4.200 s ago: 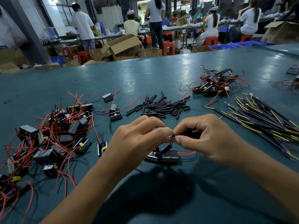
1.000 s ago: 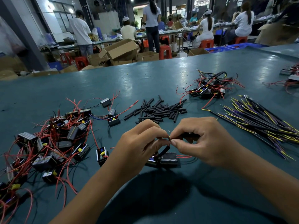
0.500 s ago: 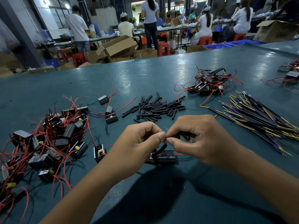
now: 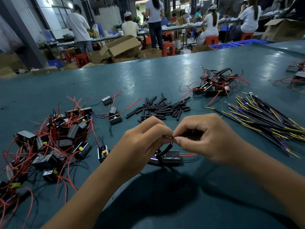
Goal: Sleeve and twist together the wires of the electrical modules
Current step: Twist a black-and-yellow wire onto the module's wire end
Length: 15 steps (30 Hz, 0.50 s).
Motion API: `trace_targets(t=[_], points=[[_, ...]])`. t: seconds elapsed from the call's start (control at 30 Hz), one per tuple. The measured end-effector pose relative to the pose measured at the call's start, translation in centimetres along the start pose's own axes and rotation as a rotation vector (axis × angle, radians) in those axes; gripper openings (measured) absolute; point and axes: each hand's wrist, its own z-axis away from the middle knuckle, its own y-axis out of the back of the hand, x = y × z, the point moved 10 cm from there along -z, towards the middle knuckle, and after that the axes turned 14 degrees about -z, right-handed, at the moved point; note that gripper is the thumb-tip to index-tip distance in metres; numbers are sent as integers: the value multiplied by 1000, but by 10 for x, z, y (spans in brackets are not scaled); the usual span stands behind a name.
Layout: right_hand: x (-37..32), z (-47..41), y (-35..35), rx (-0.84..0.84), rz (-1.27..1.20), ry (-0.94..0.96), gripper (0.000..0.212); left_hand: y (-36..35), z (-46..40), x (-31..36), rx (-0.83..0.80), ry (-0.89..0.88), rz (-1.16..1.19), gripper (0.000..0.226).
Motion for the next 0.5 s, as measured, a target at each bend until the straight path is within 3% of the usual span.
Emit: trace_targets(t=[0.2, 0.5], points=[[7, 1, -2, -20, -85, -52, 5, 3, 0, 3, -2, -51, -66, 17], [12, 1, -2, -36, -136, -83, 6, 2, 2, 9, 27, -109, -160, 6]])
